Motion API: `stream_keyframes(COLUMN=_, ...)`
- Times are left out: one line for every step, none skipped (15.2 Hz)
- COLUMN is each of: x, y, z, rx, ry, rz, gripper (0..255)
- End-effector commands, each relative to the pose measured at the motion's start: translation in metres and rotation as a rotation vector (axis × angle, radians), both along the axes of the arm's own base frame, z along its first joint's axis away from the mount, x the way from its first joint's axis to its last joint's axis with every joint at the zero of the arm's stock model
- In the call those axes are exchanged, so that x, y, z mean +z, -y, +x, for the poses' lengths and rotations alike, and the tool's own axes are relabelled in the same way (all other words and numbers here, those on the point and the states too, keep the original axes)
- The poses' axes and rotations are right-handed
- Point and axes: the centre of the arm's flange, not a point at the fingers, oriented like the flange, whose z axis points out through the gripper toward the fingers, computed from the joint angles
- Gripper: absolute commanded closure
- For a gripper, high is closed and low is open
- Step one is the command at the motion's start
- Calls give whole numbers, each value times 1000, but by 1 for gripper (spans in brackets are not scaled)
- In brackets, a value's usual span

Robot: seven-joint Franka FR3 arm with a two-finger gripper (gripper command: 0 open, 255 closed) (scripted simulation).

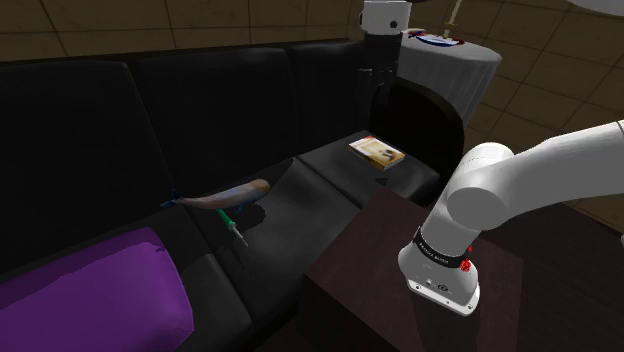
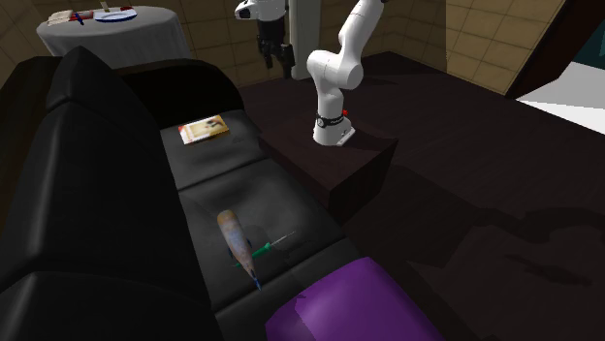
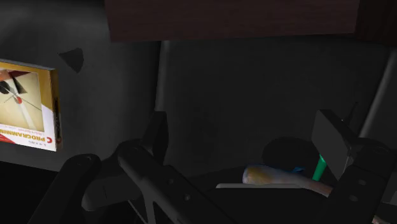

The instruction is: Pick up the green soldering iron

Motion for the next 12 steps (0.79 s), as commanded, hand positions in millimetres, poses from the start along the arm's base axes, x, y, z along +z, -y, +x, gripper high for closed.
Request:
stream_keyframes(x=0, y=0, z=0, rx=0, ry=0, rz=0, gripper=0)
stream_keyframes(x=-10, y=-5, z=7, rx=3, ry=-1, rz=1, gripper=0)
stream_keyframes(x=-19, y=-11, z=14, rx=5, ry=-1, rz=1, gripper=0)
stream_keyframes(x=-29, y=-16, z=21, rx=8, ry=-2, rz=2, gripper=0)
stream_keyframes(x=-39, y=-22, z=29, rx=10, ry=-3, rz=3, gripper=0)
stream_keyframes(x=-49, y=-27, z=36, rx=13, ry=-3, rz=4, gripper=0)
stream_keyframes(x=-58, y=-33, z=43, rx=15, ry=-4, rz=4, gripper=0)
stream_keyframes(x=-68, y=-38, z=50, rx=18, ry=-5, rz=5, gripper=0)
stream_keyframes(x=-78, y=-44, z=57, rx=20, ry=-5, rz=6, gripper=0)
stream_keyframes(x=-88, y=-49, z=64, rx=23, ry=-6, rz=7, gripper=0)
stream_keyframes(x=-97, y=-55, z=71, rx=26, ry=-7, rz=7, gripper=0)
stream_keyframes(x=-107, y=-61, z=78, rx=28, ry=-7, rz=8, gripper=0)
